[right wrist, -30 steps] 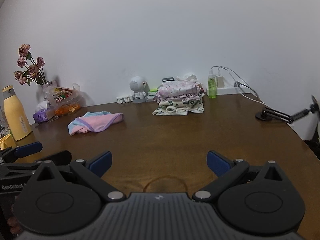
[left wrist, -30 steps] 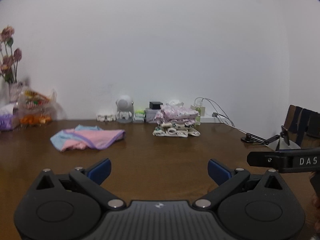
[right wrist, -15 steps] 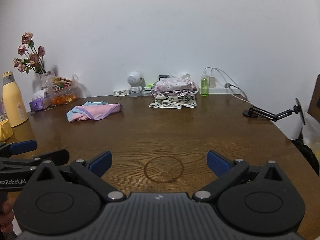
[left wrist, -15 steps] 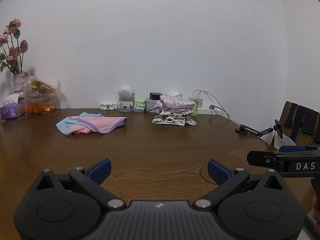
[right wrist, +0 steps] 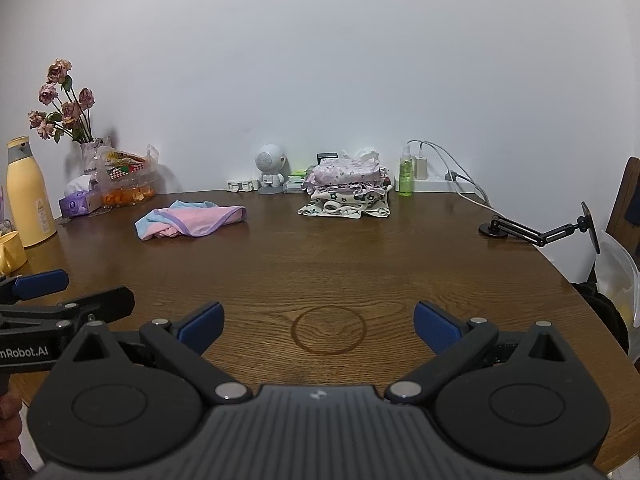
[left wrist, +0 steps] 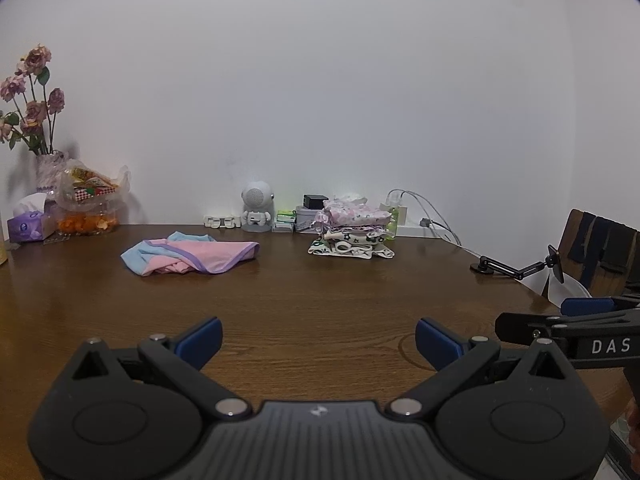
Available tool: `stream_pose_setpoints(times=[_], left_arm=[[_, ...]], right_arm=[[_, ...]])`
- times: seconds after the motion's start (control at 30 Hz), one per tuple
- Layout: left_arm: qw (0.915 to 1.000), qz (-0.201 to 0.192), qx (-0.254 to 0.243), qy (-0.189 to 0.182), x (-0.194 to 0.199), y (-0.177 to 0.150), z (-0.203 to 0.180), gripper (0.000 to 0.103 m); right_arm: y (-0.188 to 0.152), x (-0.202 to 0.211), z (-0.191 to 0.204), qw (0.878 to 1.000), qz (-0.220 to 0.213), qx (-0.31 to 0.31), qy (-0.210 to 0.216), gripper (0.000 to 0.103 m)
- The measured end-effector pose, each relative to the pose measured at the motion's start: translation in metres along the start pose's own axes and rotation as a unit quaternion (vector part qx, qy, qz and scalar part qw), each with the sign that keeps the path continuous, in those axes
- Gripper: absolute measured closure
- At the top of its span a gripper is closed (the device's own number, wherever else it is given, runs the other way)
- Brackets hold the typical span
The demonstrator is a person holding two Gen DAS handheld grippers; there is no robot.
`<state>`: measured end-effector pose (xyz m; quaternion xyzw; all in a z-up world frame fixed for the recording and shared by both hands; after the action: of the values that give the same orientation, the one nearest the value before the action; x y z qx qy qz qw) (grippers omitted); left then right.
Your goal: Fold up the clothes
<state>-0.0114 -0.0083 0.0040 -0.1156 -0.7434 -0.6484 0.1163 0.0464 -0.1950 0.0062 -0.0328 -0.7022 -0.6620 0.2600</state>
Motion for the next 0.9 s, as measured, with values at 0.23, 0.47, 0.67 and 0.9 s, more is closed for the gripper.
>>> stream_pose_setpoints(times=[0.23,0.47,0.67,0.9], left_arm=[[1.0000,0.002,0.001,0.000,0.0011,-0.0006,0.0006,0.000],[1.0000,0.003,0.001,0.002,0.0014,-0.0010,0.0012,0.000],[1.0000,0.003,0.001,0.000,0.0013,-0.0014,0.0018,0.000],[1.0000,0.004,0.004,-0.001,-0.0005,-0.0021,0.0038,0.000]], right_arm=[[0.0001,0.0007,-0.0009,1.000,0.002,0.001,0.004,0.000],[-0.0004,0.0005,-0.0002,1.000,0.004,0.002,0.004,0.000],[-0.0010,0.0001,0.0007,1.000,0.007,0.003,0.003,0.000],[-0.0015,-0.0018,0.0009,1.000,0.013,0.005,0.005,0.000]])
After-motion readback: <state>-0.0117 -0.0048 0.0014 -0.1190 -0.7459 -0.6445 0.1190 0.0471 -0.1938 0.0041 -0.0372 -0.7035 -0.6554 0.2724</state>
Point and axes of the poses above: each gripper's, at about its wrist camera, not at the fingertips, and x roughly against the way its jaws point, z to its left, y to its top, the point moved 3 cm from there along -x, roughly the way its jaws point, and after that the axes turned 4 degrees about x, right-handed, at the moved point
